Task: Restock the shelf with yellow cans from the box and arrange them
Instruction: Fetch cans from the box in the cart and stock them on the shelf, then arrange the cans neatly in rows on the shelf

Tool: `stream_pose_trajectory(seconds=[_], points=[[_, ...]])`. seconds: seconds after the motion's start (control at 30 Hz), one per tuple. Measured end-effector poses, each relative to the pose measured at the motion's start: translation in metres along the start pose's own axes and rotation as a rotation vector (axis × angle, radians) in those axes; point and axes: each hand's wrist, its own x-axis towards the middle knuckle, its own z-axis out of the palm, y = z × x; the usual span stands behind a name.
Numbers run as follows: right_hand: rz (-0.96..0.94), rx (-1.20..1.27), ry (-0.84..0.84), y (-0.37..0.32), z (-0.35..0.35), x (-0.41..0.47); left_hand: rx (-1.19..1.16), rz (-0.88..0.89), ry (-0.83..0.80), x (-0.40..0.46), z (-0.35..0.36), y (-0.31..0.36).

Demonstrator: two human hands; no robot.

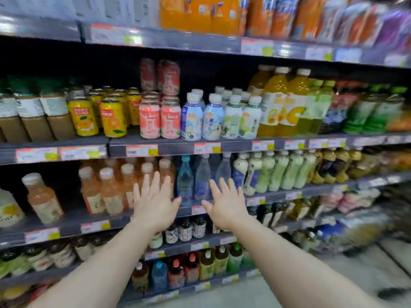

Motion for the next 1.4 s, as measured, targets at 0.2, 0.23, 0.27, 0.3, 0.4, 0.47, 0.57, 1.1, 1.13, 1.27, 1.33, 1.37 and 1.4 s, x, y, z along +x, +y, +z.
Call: stream_pose_trajectory(seconds=[0.2,0.23,0.27,0.3,0.4,0.47,0.57,1.1,1.13,1.27,1.33,1.37,1.4], points=[[0.213,0.106,0.039,0.144,0.015,-0.096,-0.045,0.157,-0.04,-0.042,0.053,0.135],[0.252,0.112,0.05,0.165,0.015,-0.108,-0.06,0.179,-0.047,-0.045,0.058,0.154],[0.288,0.116,0.065,0.184,0.014,-0.118,-0.075,0.201,-0.054,-0.048,0.062,0.173],[0.319,0.121,0.083,0.202,0.013,-0.127,-0.089,0.224,-0.062,-0.049,0.067,0.19],[0.4,0.134,0.157,0.251,0.013,-0.148,-0.112,0.301,-0.069,-0.049,0.08,0.24],[0.456,0.148,0.182,0.282,0.015,-0.158,-0.129,0.352,-0.074,-0.046,0.091,0.27],[0.552,0.162,0.17,0.33,0.021,-0.167,-0.156,0.415,-0.116,-0.035,0.112,0.316],[0.791,0.172,0.209,0.546,0.034,-0.133,-0.217,0.713,-0.216,0.045,0.208,0.548],[0.78,0.181,0.194,0.555,0.036,-0.127,-0.22,0.704,-0.218,0.049,0.213,0.555],[0.709,0.214,0.176,0.592,0.049,-0.101,-0.199,0.632,-0.204,0.065,0.232,0.575],[0.651,0.237,0.141,0.611,0.06,-0.086,-0.206,0.583,-0.19,0.069,0.244,0.582],[0.617,0.243,0.11,0.622,0.066,-0.079,-0.211,0.549,-0.184,0.07,0.251,0.586],[0.578,0.246,0.079,0.635,0.073,-0.073,-0.214,0.509,-0.184,0.07,0.258,0.59]])
